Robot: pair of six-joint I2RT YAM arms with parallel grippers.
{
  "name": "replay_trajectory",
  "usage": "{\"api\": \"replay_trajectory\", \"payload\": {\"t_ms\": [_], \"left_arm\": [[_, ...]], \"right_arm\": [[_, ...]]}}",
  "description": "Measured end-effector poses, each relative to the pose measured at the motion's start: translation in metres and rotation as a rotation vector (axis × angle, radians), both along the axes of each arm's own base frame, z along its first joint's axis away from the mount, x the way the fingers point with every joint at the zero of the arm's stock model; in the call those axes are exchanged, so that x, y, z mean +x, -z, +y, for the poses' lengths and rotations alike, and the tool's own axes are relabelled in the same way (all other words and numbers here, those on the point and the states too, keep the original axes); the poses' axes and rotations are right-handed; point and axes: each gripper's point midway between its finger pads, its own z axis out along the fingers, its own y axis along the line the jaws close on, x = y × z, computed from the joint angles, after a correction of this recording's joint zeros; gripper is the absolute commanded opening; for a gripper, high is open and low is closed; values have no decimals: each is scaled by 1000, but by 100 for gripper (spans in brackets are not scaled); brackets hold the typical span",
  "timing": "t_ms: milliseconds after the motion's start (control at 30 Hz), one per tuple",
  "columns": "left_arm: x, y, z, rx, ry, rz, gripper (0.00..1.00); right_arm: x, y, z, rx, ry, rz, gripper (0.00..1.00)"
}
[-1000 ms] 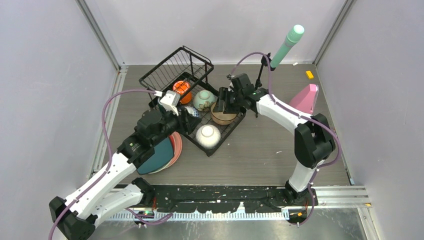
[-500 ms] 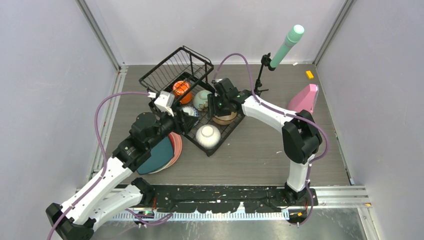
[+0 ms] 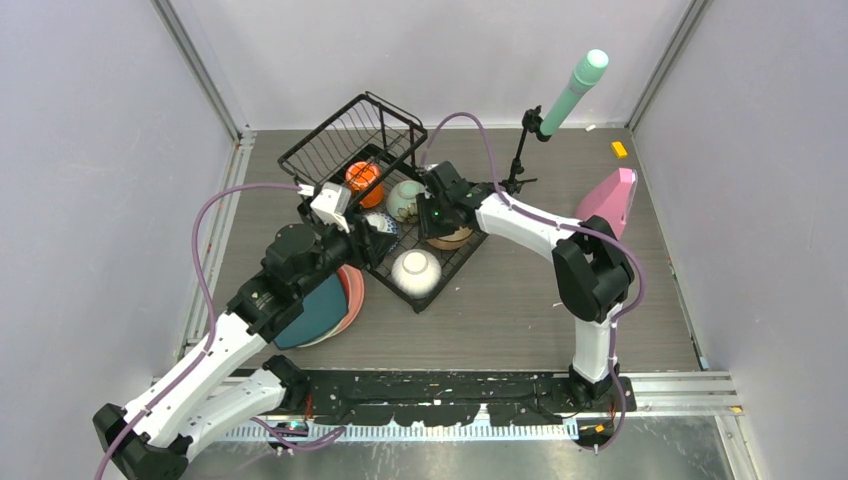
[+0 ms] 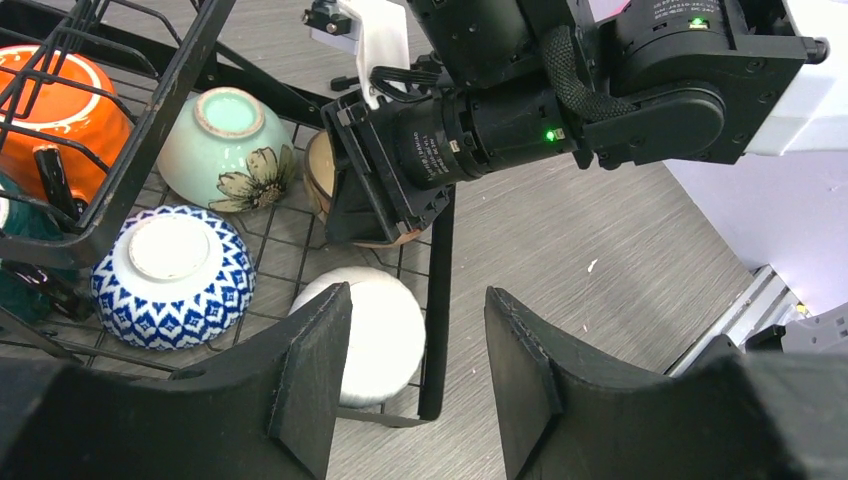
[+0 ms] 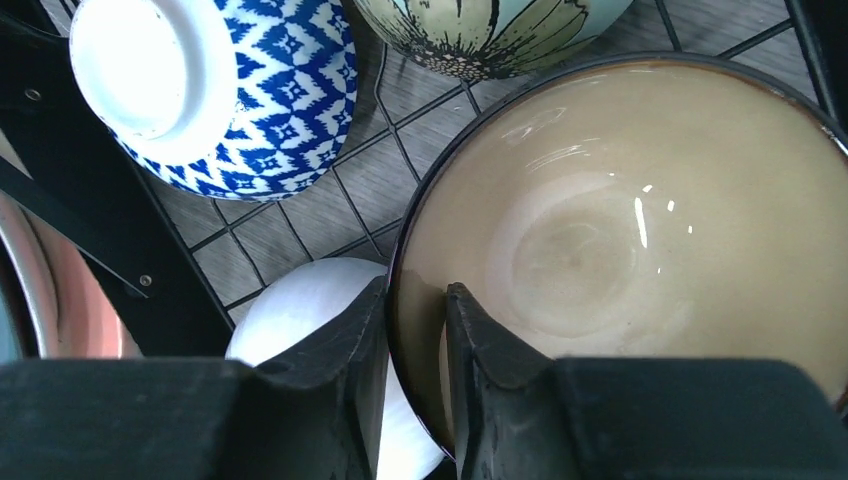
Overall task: Load the mixed dishes into the dish rack
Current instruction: Pick up the bowl from the dish rack.
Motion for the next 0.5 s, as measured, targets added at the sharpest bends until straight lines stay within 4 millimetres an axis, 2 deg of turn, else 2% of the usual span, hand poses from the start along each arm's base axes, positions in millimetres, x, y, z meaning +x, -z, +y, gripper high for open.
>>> {"api": "replay_trajectory", "payload": {"t_ms": [133,233,333,500], "left_arm": [[0,1,0,1,0,1,55],[0,1,0,0,0,1,56],[0,1,0,-2,1,3,56],[0,3,-3,-4,9,12,59]], "right_arm": [[6,-6,4,2,-12,-41,2],[13,-18,3,23,6,-69,0],[15,-22,1,74,33,-47,0],[26,-37,-12,280,135,-3,0]]}}
